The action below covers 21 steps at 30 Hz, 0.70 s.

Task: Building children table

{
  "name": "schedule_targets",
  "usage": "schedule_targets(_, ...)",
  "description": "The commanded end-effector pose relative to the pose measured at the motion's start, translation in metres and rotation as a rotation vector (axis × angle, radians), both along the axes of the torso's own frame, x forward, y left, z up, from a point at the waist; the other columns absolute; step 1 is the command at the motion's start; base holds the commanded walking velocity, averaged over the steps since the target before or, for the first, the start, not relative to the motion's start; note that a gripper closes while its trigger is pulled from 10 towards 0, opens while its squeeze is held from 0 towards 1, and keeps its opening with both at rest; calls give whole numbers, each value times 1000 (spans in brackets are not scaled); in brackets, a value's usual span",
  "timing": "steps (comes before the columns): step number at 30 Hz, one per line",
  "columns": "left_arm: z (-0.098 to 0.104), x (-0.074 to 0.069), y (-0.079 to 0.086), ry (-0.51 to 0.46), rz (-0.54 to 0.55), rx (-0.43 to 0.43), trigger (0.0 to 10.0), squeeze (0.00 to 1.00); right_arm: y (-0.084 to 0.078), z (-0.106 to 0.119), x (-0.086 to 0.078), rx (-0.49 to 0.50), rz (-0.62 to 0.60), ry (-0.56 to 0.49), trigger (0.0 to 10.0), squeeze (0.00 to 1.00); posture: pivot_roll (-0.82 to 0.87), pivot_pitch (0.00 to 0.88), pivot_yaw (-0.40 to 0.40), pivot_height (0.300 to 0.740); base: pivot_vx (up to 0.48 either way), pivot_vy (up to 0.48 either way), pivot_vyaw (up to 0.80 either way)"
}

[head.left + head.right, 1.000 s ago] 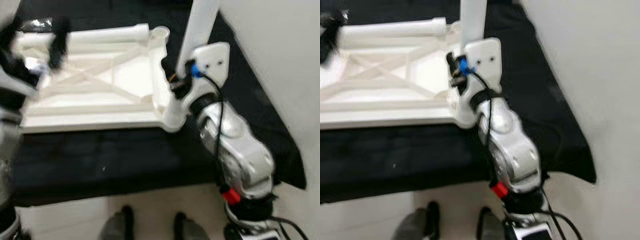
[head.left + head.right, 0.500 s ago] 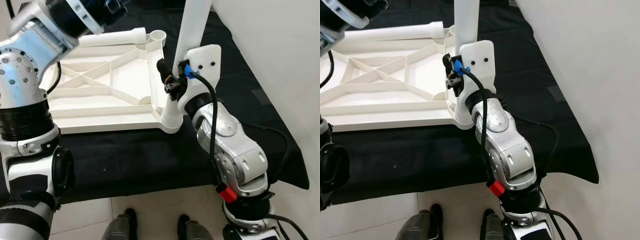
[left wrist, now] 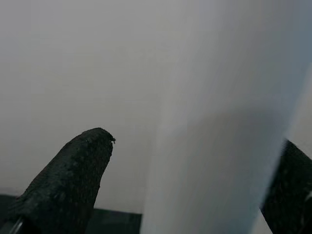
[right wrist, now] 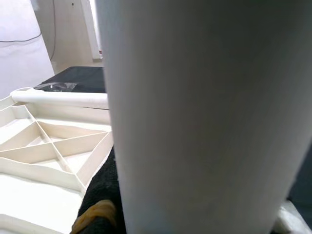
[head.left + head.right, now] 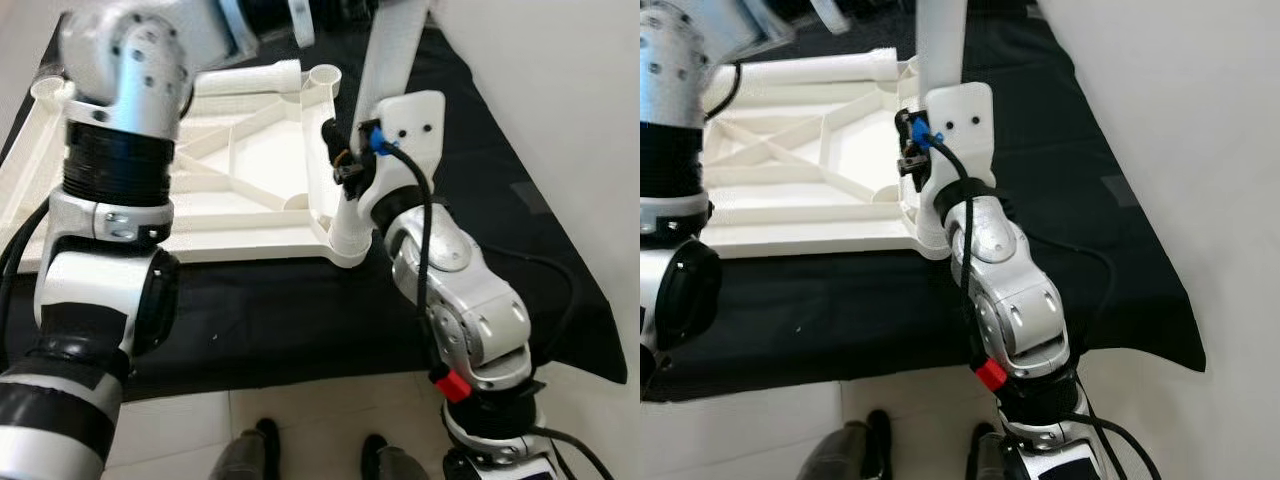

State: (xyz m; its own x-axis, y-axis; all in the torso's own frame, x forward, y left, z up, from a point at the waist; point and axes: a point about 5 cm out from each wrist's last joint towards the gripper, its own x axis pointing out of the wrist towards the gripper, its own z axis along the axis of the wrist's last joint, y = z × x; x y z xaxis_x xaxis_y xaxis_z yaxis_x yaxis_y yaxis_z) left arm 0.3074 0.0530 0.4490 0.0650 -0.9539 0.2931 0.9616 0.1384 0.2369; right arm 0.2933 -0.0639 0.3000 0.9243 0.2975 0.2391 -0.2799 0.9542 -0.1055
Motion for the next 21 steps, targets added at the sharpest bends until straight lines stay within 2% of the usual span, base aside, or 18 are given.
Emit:
schedule_targets(1, 7, -4, -1, -40, -23, 24, 10000, 0, 1, -27, 7, -42, -9, 138, 10000, 0, 44, 277, 24, 740, 0, 0, 0)
schedule_targets(3, 7, -2, -4, -38, -29, 38, 10000, 0, 1, -27, 8, -42, -10, 137, 10000, 0, 44, 277, 24, 740, 0, 0, 0)
schedule_targets(4, 7, -1, -8, -39, -19, 62, 0, 0, 2, -26, 8, -40, -9, 137, 10000, 0, 43, 276, 25, 740, 0, 0, 0)
schedule_targets(13, 10, 4, -13, -78, -13, 112, 0, 0, 2, -27, 8, -40, -9, 136, 10000, 0, 43, 275, 25, 740, 0, 0, 0)
schedule_targets(20, 10, 1, -15, -114, -19, 141, 0, 0, 2, -27, 8, -48, -2, 131, 10000, 0, 42, 273, 25, 740, 0, 0, 0)
schedule_targets(21, 11, 0, -15, -127, -23, 150, 0, 0, 2, -23, 9, -46, 24, 106, 10000, 0, 42, 273, 25, 740, 0, 0, 0)
